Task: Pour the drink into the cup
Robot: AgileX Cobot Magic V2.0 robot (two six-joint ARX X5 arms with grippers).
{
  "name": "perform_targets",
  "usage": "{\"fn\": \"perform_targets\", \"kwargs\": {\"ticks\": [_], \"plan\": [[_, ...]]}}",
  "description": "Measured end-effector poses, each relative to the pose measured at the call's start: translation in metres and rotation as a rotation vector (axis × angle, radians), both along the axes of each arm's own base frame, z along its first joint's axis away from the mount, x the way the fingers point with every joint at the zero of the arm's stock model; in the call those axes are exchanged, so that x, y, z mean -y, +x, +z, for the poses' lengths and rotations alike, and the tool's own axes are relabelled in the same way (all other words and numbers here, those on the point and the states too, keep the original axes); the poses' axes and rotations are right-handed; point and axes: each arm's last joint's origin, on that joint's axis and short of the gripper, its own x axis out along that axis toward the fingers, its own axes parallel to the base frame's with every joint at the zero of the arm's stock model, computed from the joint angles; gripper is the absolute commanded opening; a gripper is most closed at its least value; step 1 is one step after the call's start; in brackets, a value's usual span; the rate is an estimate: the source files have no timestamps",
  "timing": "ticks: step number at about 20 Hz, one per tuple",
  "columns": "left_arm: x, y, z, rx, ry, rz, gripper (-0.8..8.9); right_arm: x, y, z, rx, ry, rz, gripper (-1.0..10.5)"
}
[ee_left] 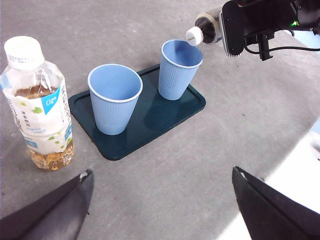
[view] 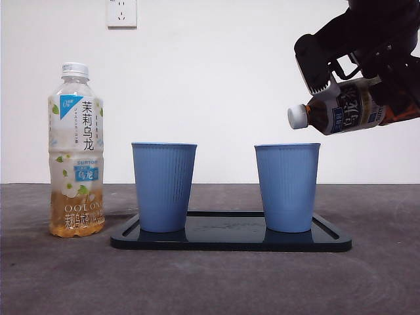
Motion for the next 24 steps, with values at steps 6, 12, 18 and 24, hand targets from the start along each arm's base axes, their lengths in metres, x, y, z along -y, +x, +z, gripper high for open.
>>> {"fn": "perform_targets", "kwargs": {"ticks": [6,12,18,24], "plan": [[0.000,0.000,0.000,0.000,0.000,0.000,4.47,0.000,0.000,0.000,0.001,-0.005,-0.001,0.9],[0.000,0.000,0.000,0.000,0.000,0.000,4.47,0.000,0.000,0.000,0.005,0.004,-0.006,0.9],[0.000,0.000,0.000,0.000,0.000,0.000,4.47,0.006,-0.011,0.021,0.105,0.313,-0.039,0.8],[0.000,0.000,0.000,0.003,0.011,0.017,4.80,0.047,-0.032,0.072,0.274,1.067,-0.195,0.8]]}}
